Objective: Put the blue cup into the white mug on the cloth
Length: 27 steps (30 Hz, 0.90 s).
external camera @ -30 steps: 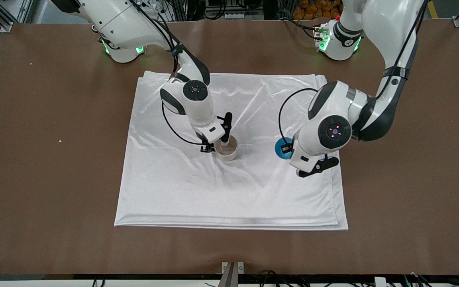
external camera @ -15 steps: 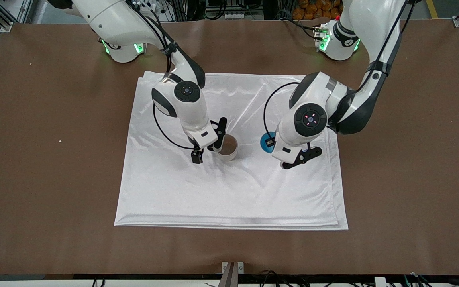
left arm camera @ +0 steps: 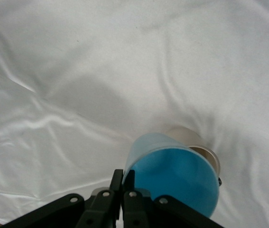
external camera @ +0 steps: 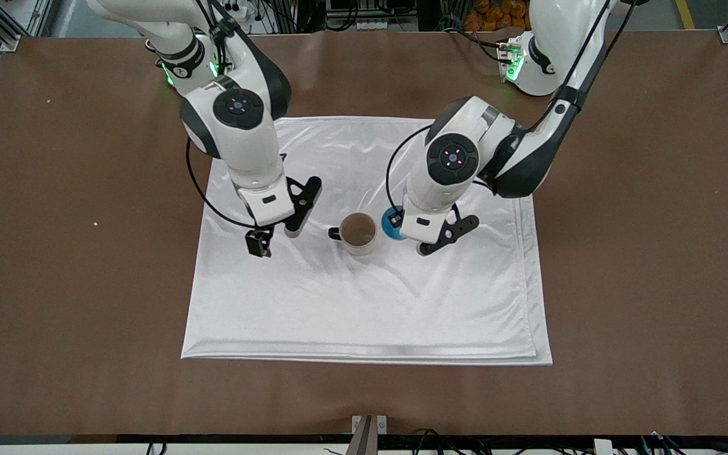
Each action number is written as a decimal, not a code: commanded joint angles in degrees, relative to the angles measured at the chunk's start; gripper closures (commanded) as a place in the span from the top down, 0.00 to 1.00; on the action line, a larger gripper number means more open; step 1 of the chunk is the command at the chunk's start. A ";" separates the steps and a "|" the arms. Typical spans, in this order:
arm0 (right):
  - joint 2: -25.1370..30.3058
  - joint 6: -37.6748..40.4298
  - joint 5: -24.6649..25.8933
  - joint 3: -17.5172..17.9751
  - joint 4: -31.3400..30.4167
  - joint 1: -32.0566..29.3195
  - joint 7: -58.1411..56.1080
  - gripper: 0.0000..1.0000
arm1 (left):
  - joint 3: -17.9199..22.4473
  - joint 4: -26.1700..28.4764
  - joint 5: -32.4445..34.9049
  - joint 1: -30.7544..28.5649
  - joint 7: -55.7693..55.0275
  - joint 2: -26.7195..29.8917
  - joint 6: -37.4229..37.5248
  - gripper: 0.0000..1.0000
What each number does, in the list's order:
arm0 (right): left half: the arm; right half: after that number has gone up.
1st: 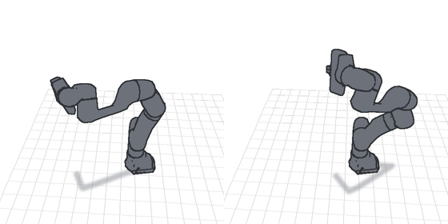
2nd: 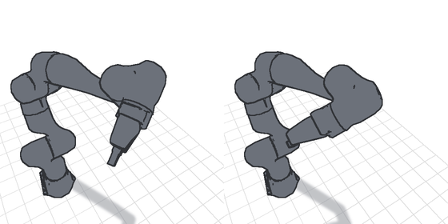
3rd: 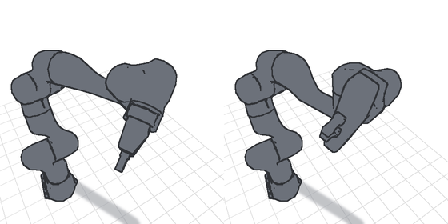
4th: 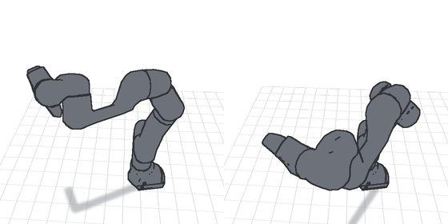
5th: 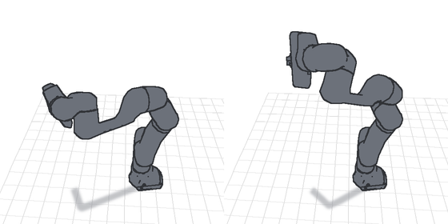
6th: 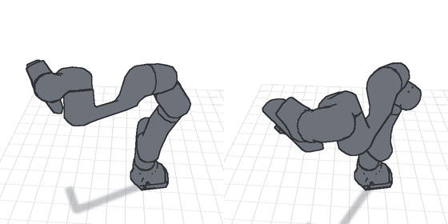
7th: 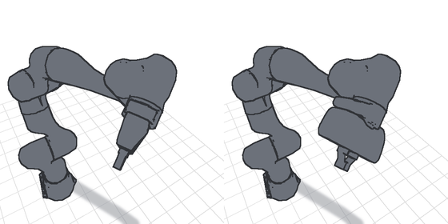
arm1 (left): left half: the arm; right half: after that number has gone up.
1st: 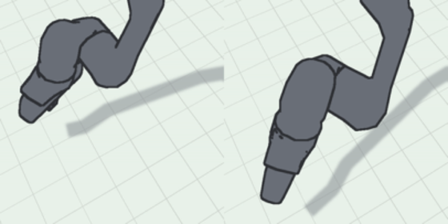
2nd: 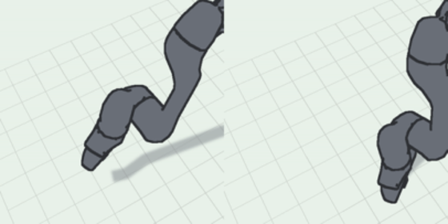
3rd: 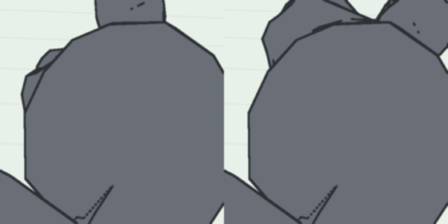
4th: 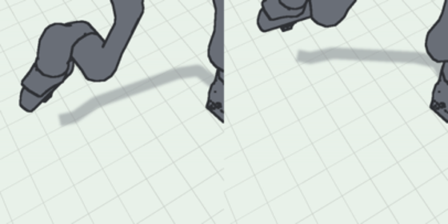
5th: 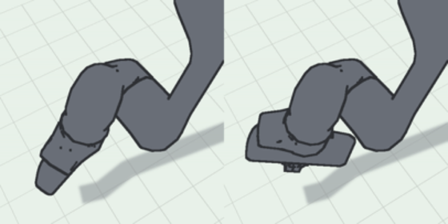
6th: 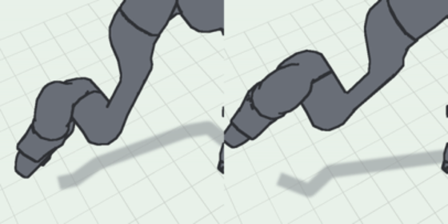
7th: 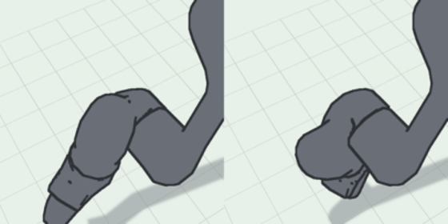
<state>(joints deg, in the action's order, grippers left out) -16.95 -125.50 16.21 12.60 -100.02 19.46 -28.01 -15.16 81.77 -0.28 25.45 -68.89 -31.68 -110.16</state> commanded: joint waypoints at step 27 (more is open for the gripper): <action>18.10 20.55 -7.76 -0.82 3.42 -22.26 2.17 1.00 | 1.09 -1.44 -0.43 7.86 -11.70 -7.96 -11.92 0.00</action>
<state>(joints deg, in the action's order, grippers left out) -0.54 -109.82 10.67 11.79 -99.24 0.01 -27.06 -14.81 81.72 -0.28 32.25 -78.41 -38.26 -120.87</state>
